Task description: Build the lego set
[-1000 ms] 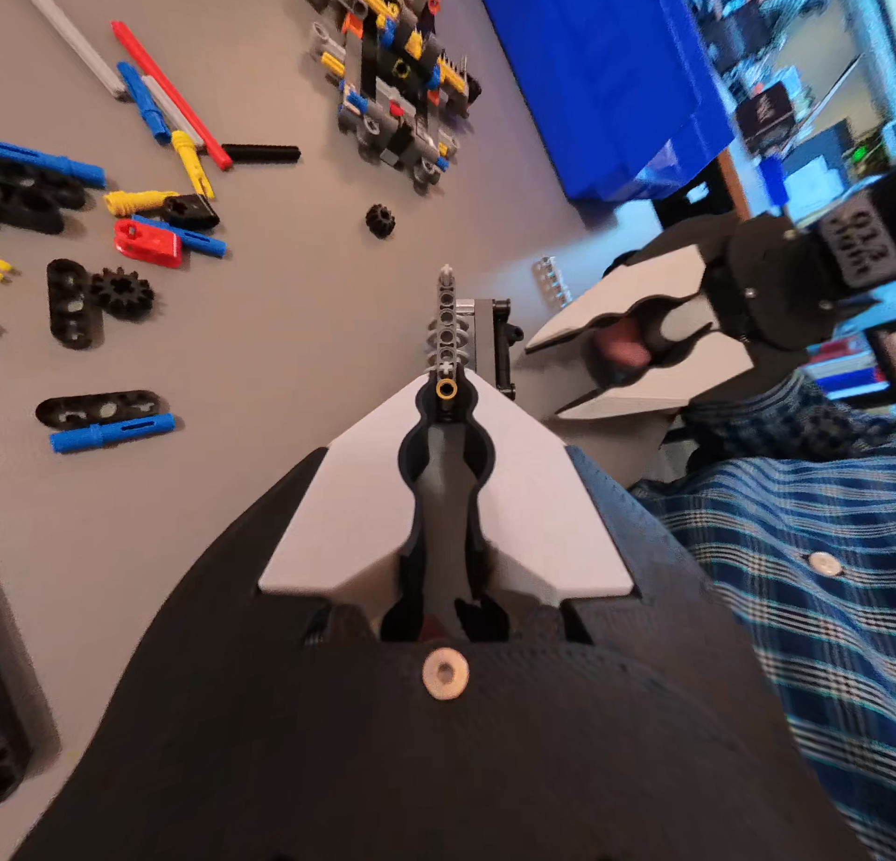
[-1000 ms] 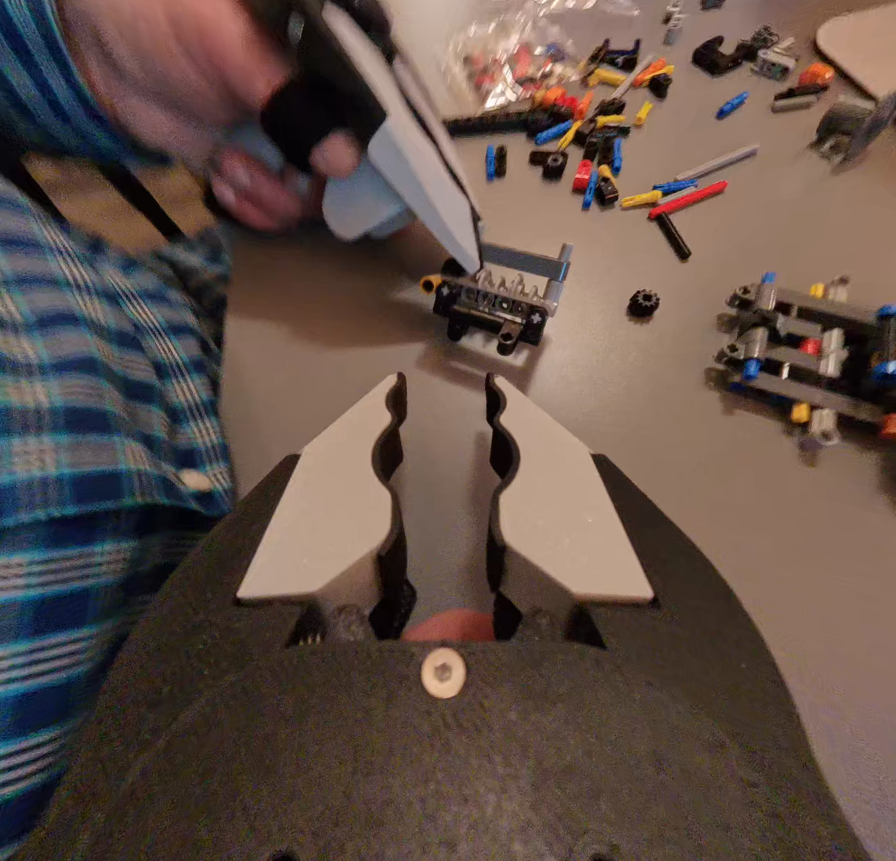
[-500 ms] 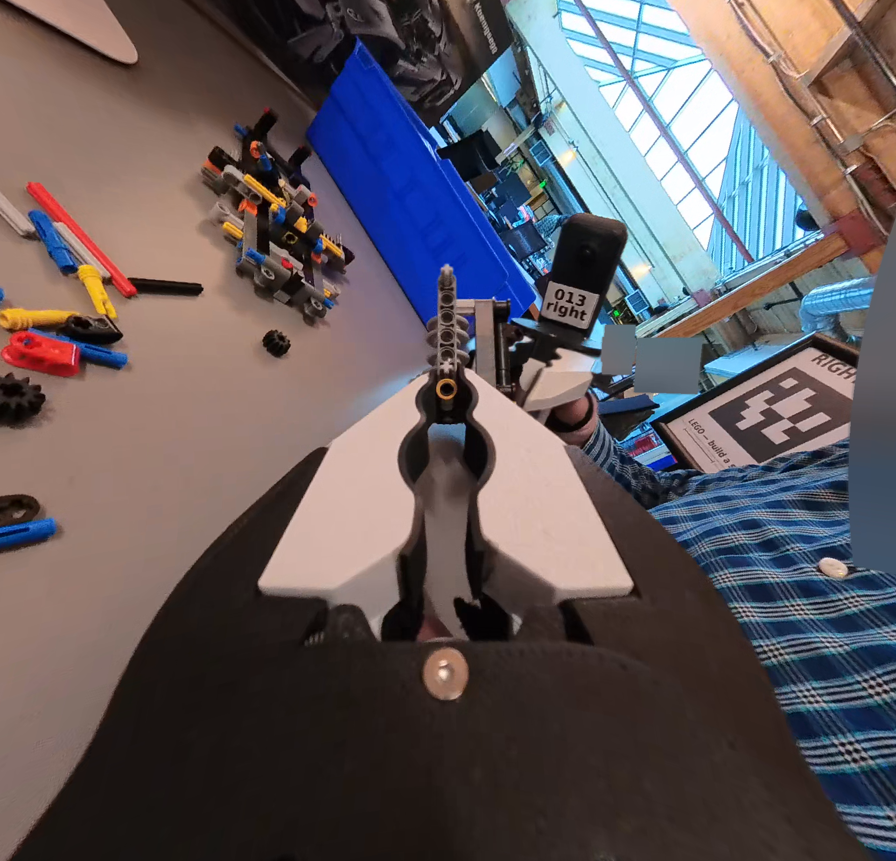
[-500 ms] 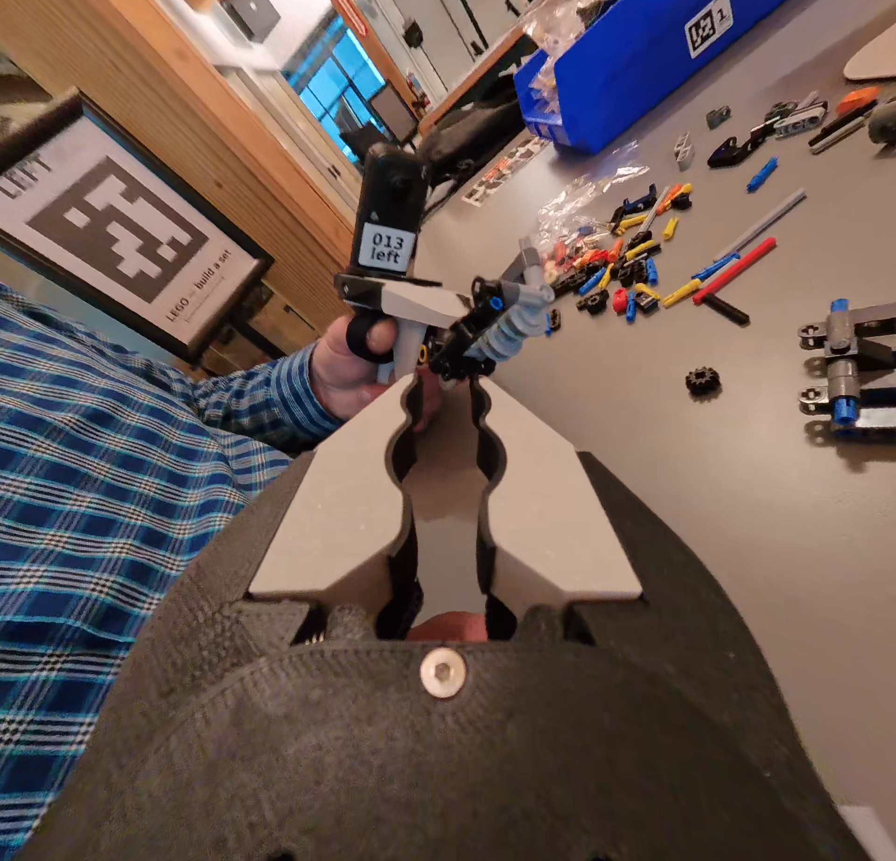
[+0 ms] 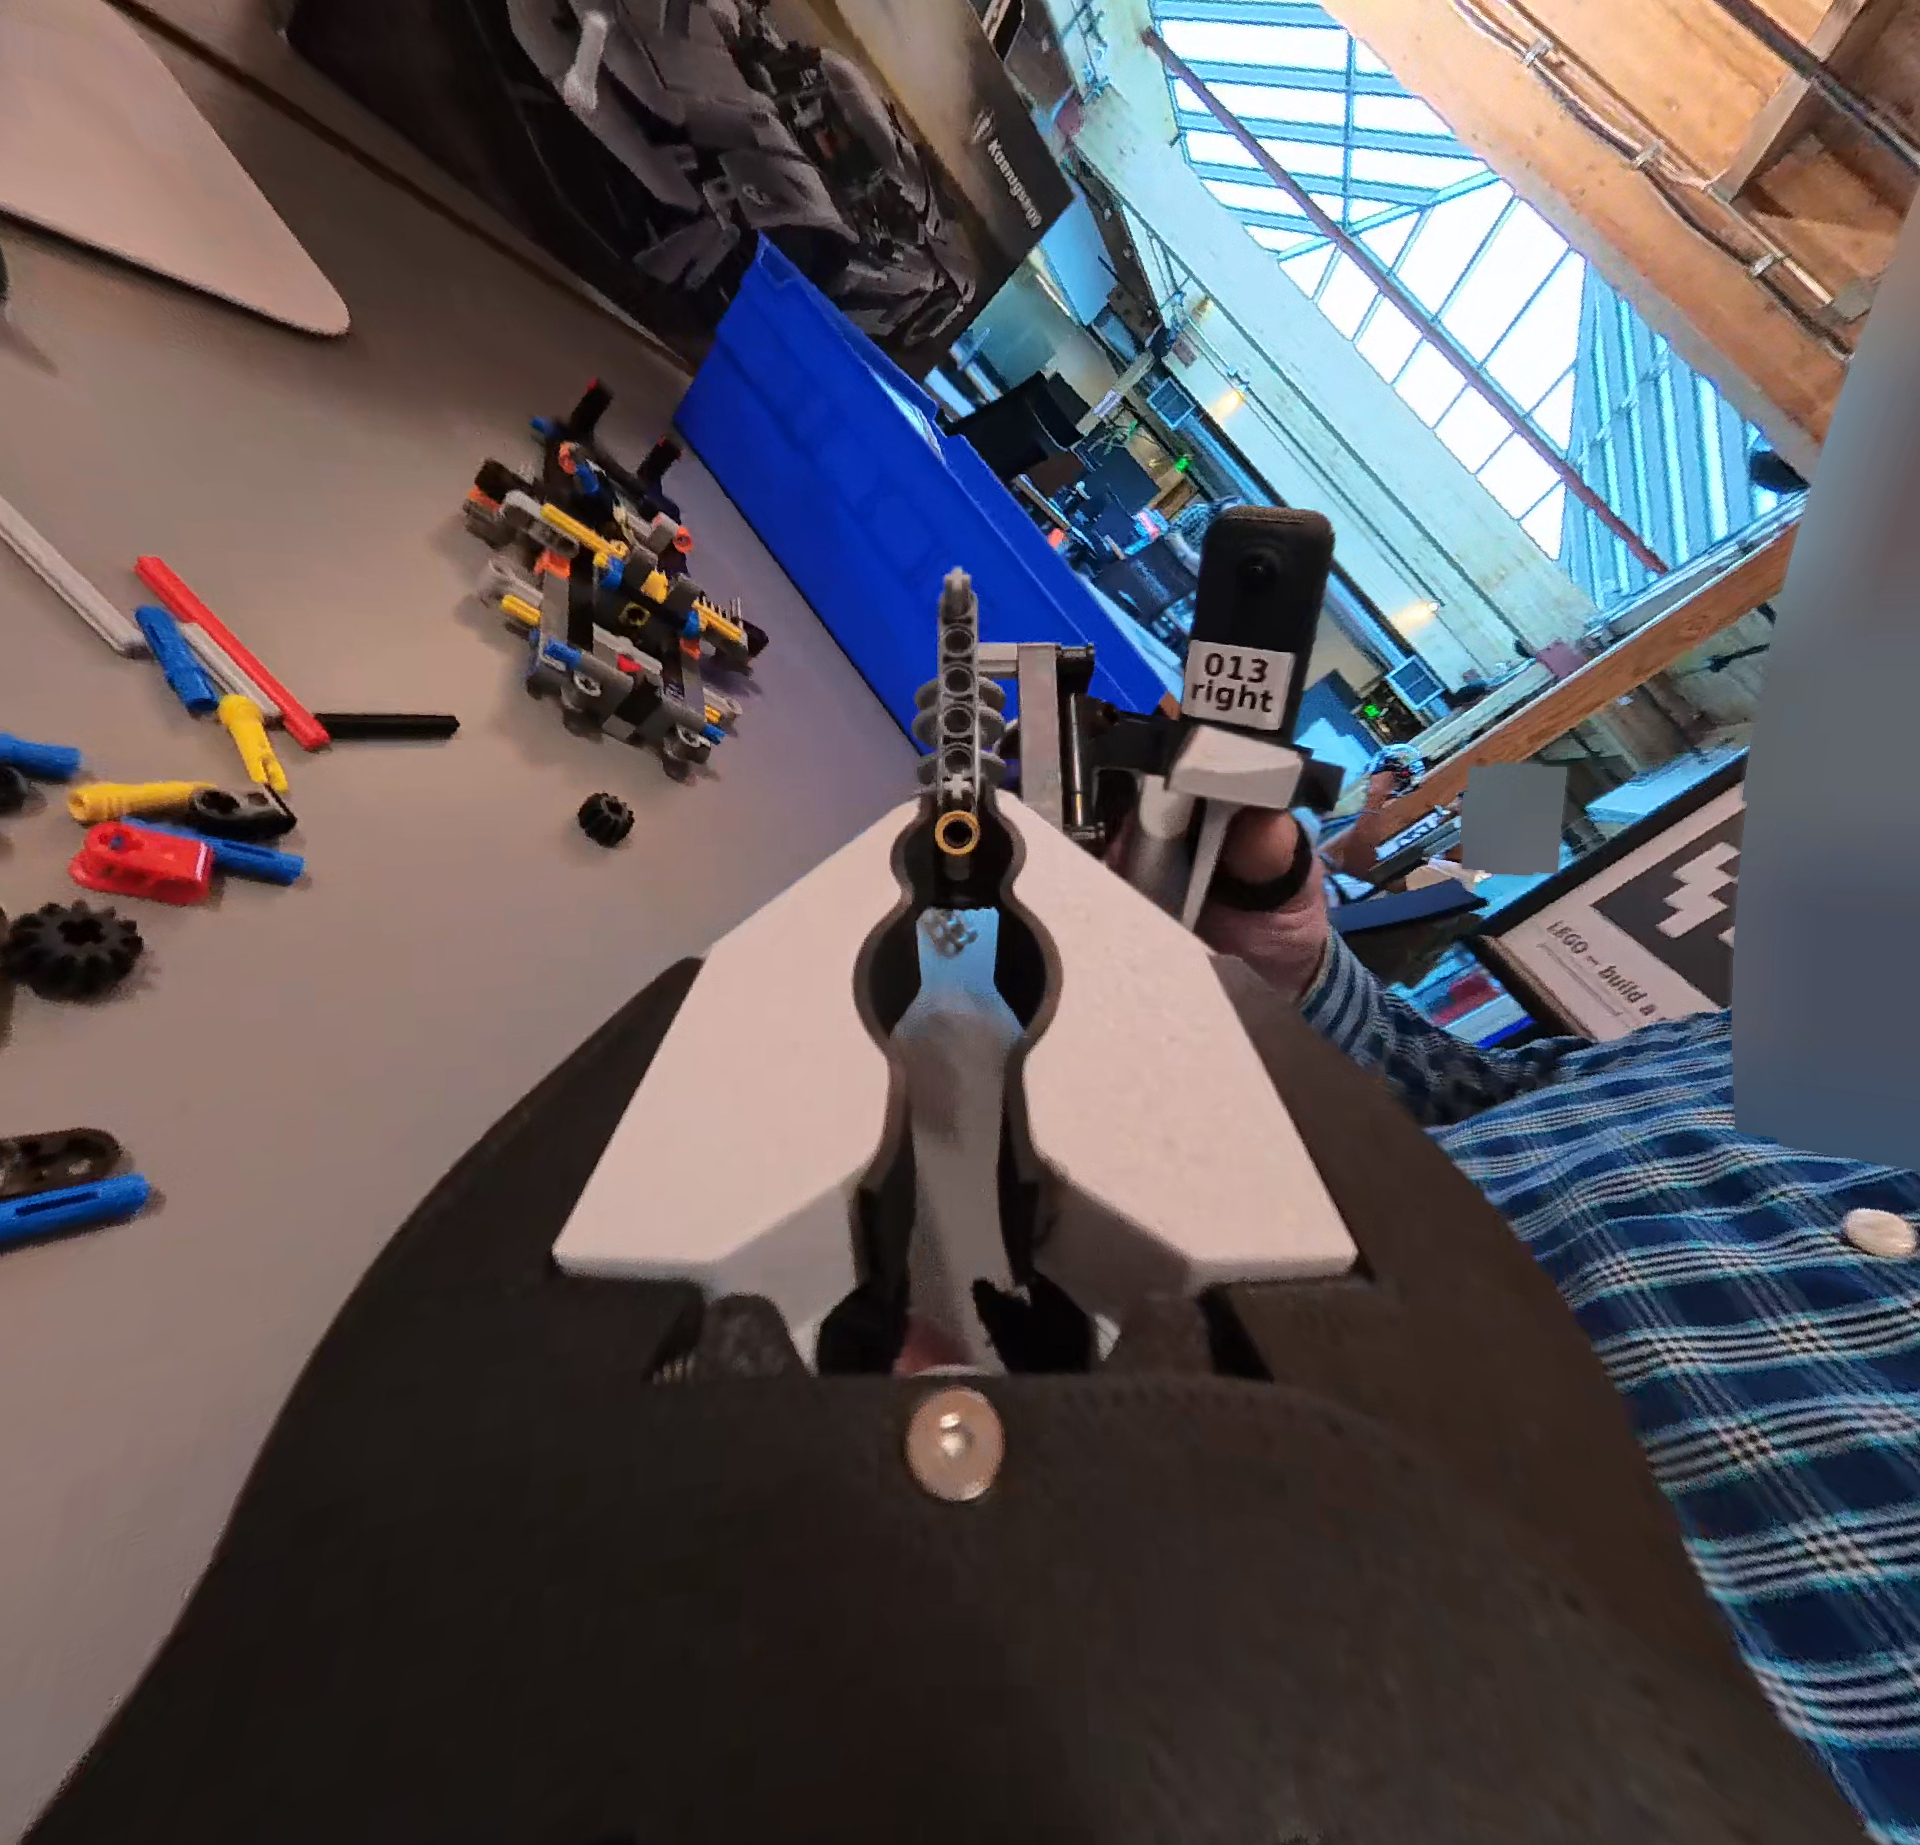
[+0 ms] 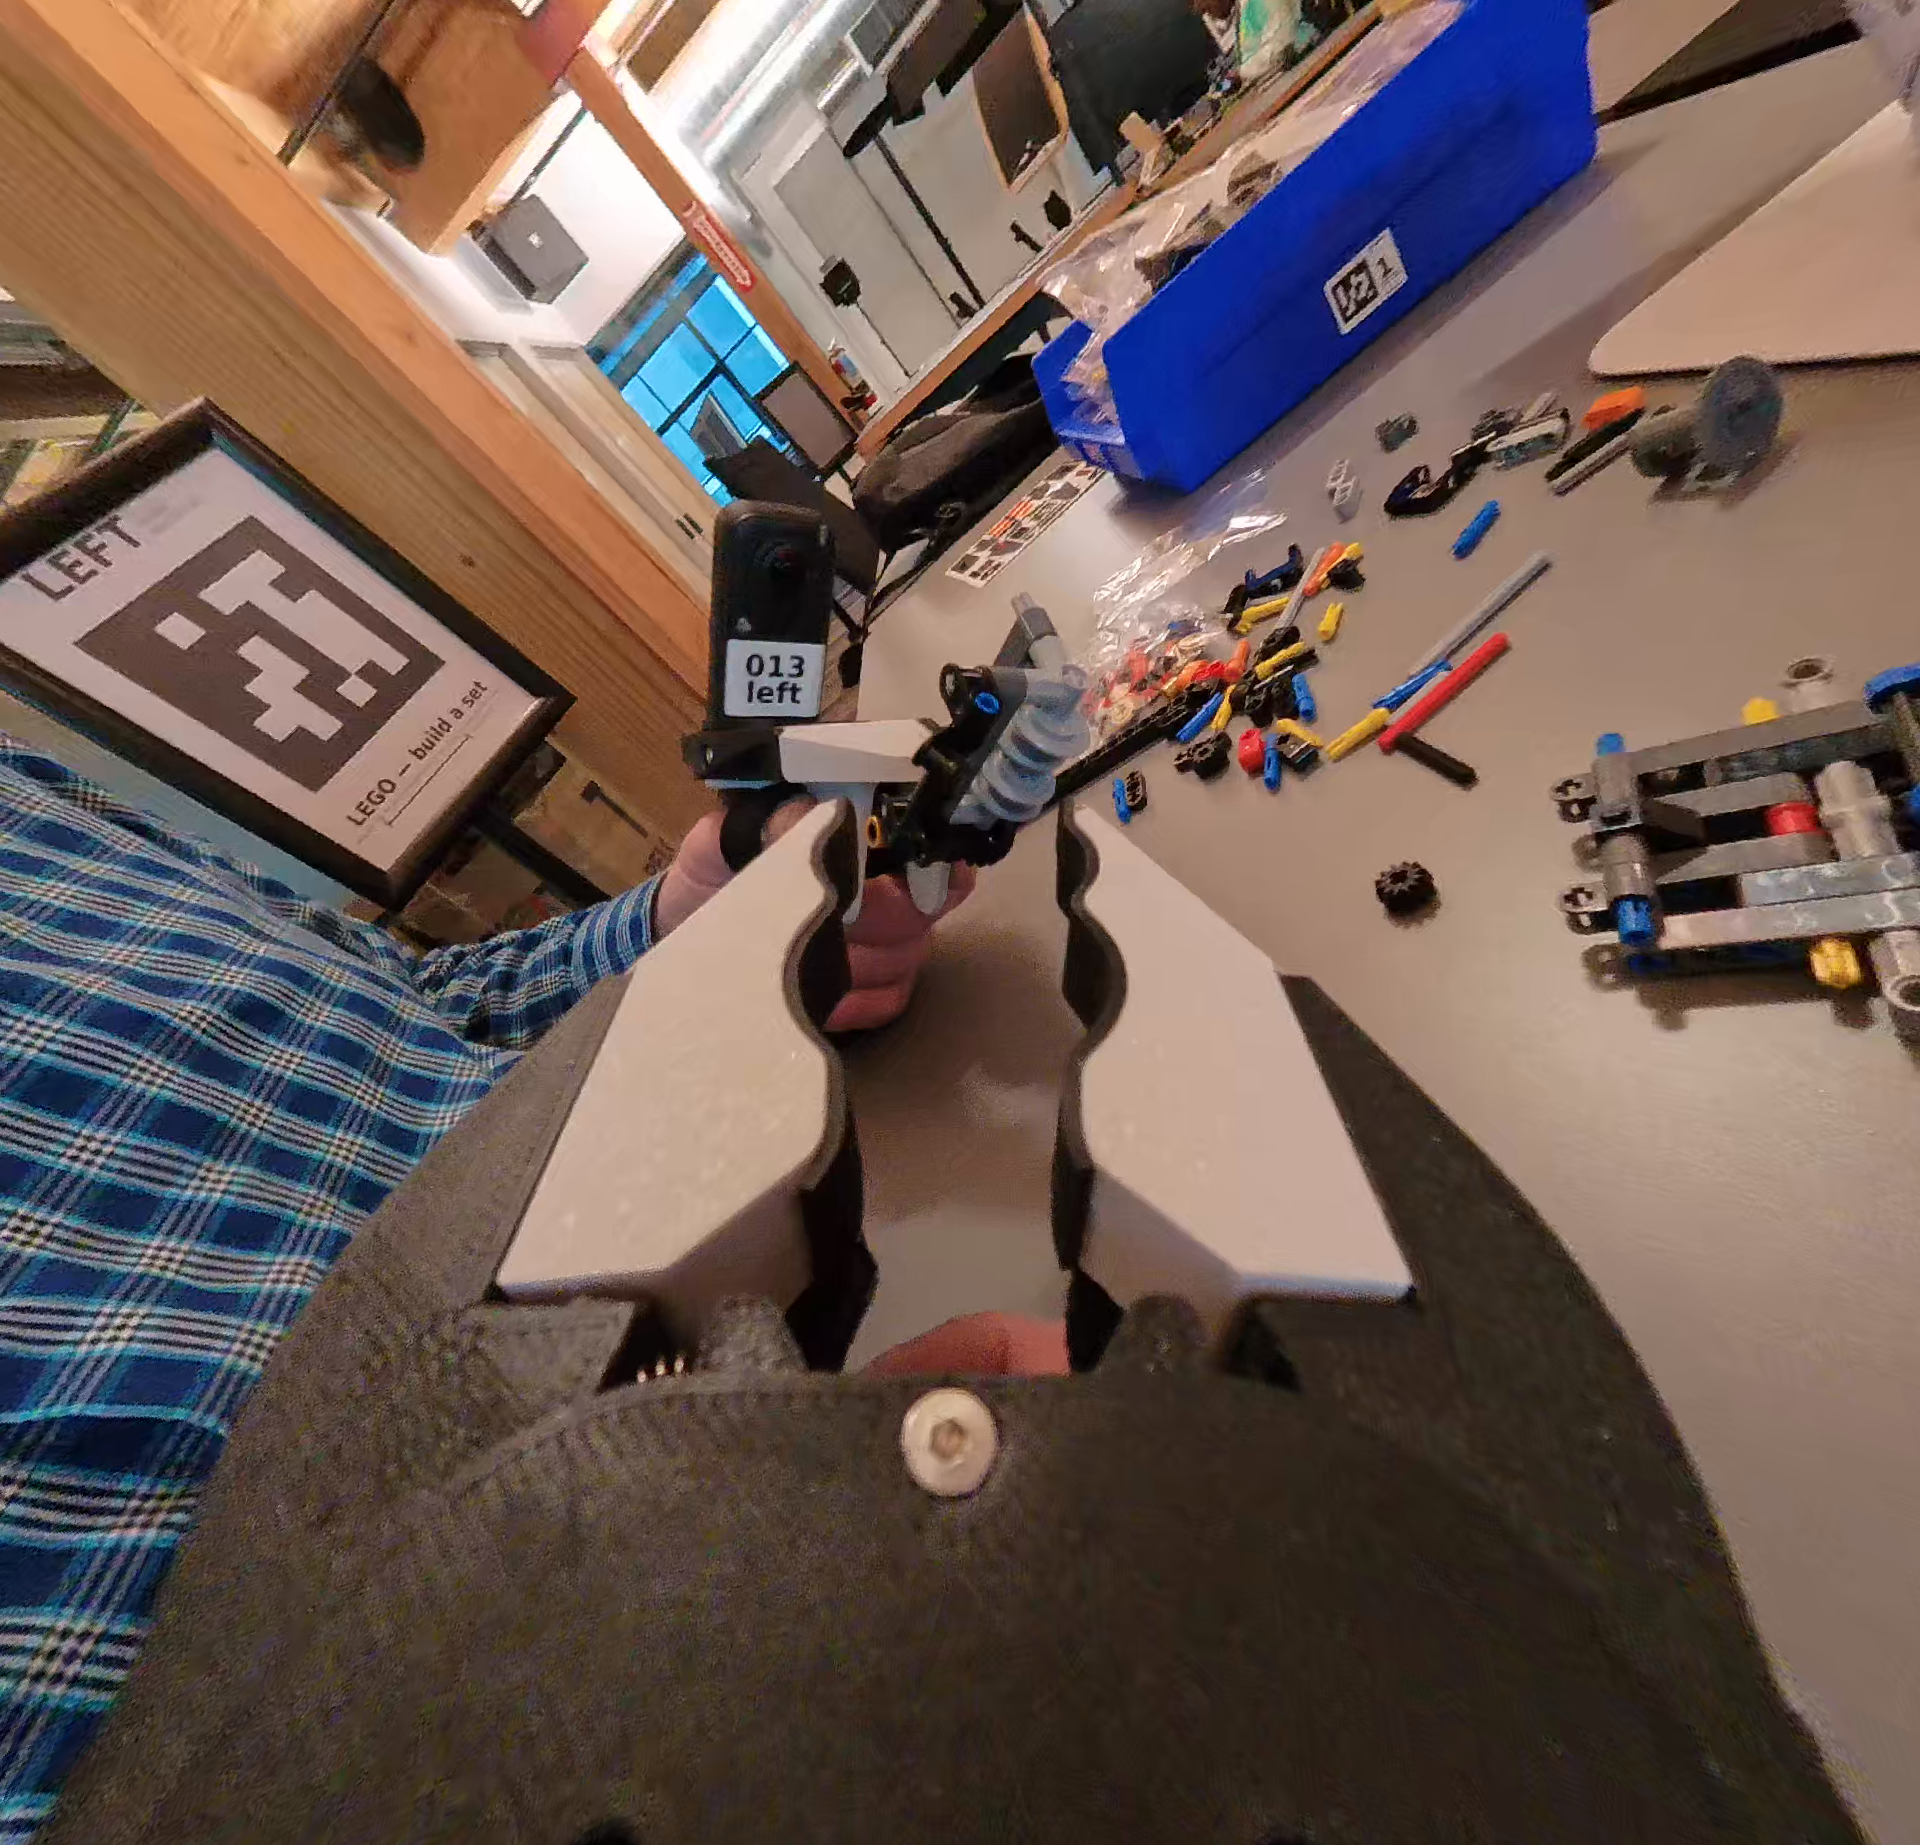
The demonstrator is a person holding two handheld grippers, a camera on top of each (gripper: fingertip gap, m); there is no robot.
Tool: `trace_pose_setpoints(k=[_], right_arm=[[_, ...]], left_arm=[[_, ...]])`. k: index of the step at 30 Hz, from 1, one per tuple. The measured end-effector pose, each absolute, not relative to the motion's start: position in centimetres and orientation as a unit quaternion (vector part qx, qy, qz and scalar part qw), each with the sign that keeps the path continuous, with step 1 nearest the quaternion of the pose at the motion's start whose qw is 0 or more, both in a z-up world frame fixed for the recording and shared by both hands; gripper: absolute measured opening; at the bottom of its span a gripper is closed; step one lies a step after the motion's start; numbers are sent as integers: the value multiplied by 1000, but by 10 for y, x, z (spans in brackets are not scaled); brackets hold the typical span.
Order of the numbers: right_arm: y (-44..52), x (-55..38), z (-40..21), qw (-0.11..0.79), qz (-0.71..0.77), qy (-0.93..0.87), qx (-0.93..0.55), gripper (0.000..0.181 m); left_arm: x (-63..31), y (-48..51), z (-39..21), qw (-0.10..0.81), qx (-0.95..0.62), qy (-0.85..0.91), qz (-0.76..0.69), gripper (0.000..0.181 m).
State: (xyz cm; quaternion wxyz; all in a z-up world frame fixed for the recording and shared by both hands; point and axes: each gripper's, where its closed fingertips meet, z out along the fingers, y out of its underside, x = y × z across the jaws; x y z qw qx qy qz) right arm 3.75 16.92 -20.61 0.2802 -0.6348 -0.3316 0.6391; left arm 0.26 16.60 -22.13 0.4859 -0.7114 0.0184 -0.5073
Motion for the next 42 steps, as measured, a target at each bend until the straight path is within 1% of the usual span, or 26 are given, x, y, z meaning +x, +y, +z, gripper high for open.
trace_pose_setpoints(k=[4, 6, 7, 19, 24, 31, 32, 34, 35, 37, 39, 42], right_arm=[[171, 35, -200, 291, 638, -321, -637, 32], [175, 35, -199, 302, 637, -312, -637, 15], [176, 36, -196, 308, 643, -308, -630, 12], [166, 43, -176, 294, 718, -310, -549, 9], [160, 47, -167, 284, 746, -316, -513, 4], [159, 47, -164, 275, 758, -313, -501, 6], [161, 48, -164, 277, 756, -311, -505, 17], [168, 53, -165, 285, 748, -306, -515, 27], [171, 55, -166, 295, 736, -313, -522, 31], [177, 57, -169, 342, 680, -356, -542, 31], [184, 59, -172, 389, 601, -410, -565, 30], [195, 70, -168, 407, 560, -423, -586, 29]], left_arm=[[7, 166, -221, 501, -723, 46, -474, 4], [10, 165, -221, 500, -721, 52, -476, 4], [12, 165, -221, 499, -720, 52, -479, 4], [23, 157, -208, 465, -662, 18, -587, 4], [30, 151, -201, 430, -628, 7, -649, 4], [33, 150, -199, 422, -613, -3, -668, 4], [31, 152, -200, 424, -615, -8, -665, 4], [29, 152, -201, 424, -615, -12, -665, 4], [29, 153, -202, 425, -619, -13, -660, 4], [29, 154, -205, 431, -633, -10, -643, 4], [28, 159, -215, 443, -671, -3, -595, 4], [30, 160, -237, 440, -742, 42, -503, 4]])
